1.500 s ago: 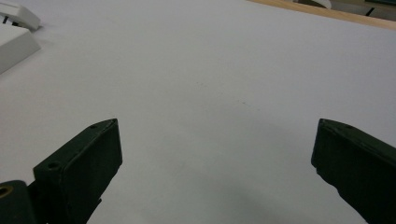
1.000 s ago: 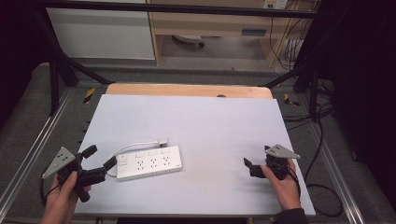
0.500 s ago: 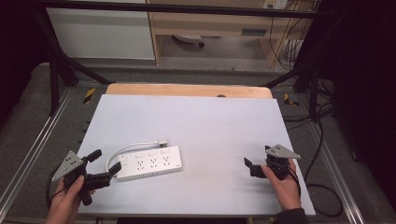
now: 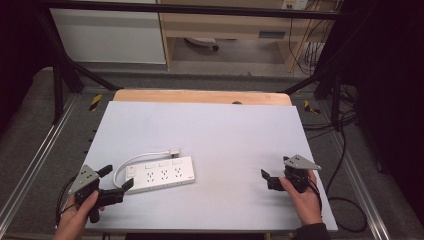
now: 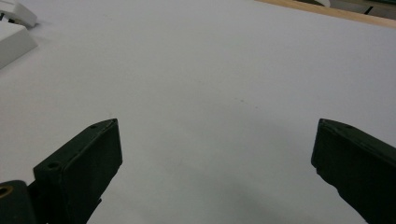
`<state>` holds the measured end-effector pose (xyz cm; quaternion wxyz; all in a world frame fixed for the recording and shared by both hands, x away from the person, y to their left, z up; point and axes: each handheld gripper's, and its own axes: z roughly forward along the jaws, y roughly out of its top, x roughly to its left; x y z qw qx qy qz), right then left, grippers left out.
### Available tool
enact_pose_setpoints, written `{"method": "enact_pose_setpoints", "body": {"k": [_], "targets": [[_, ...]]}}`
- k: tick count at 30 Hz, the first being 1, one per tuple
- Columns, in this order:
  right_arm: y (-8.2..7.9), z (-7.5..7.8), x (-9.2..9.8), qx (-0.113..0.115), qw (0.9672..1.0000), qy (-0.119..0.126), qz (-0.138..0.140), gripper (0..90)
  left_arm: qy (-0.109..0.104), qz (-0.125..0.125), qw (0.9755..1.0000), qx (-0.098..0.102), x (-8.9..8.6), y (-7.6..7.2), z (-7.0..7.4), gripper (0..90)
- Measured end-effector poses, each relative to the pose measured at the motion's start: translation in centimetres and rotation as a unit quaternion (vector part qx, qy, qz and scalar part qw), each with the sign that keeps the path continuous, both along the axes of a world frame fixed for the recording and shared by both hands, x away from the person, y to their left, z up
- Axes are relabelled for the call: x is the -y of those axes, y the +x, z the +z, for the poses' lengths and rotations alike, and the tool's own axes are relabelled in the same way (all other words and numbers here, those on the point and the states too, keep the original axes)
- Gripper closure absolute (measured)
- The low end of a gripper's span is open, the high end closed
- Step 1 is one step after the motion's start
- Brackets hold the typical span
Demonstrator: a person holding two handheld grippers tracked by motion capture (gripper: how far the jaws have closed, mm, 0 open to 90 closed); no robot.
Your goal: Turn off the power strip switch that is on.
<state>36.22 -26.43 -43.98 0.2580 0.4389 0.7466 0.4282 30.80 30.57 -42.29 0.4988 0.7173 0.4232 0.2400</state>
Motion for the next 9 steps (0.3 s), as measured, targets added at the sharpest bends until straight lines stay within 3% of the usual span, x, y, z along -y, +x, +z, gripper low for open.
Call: {"method": "enact_pose_setpoints", "body": {"k": [4,9], "targets": [[0.12,-0.16,-0.06,-0.004,1.0,-0.005,-0.004,2.2,0.012,-0.005,0.9998,-0.012,0.29,0.08,-0.4,6.0],[0.92,-0.98,-0.19,-0.028,0.999,-0.021,-0.026,2.2,0.02,-0.008,0.9995,-0.024,0.51,0.16,-0.59,6.0]]}}
